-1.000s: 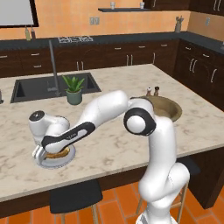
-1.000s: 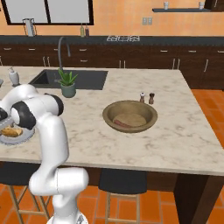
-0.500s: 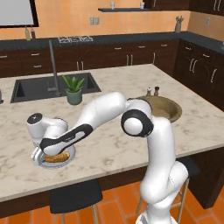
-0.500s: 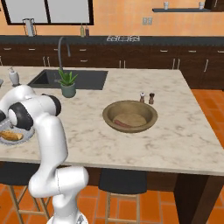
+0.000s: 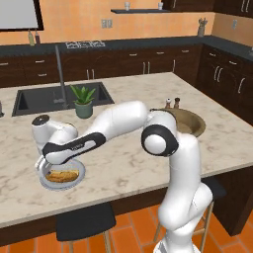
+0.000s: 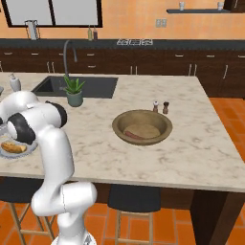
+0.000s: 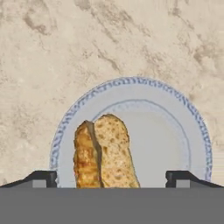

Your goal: Place one bun and one sausage from the bowl on each plate.

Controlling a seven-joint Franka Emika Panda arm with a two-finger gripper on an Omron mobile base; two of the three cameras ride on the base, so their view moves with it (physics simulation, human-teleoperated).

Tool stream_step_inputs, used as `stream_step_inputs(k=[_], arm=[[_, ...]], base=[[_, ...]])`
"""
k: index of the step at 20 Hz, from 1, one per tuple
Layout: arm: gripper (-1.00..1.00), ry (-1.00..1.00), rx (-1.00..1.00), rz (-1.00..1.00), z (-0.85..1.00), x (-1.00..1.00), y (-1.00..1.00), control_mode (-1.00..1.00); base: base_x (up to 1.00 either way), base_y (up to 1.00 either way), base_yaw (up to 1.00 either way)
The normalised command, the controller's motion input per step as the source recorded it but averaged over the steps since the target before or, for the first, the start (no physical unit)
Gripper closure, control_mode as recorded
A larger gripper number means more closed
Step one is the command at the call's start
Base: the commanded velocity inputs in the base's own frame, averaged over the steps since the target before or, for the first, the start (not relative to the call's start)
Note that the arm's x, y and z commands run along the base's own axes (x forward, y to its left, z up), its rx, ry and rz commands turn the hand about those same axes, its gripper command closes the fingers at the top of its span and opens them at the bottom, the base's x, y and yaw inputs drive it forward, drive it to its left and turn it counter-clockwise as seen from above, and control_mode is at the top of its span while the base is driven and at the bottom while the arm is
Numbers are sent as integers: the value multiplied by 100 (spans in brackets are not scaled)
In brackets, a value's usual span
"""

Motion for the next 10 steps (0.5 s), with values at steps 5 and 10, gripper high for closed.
stream_step_inputs(k=[5,10], arm=[[-100,13,2,-21,82,14,-66,-100],[-100,20,0,-1,79,22,-100,-100]], base=[[0,0,0],[0,0,0]])
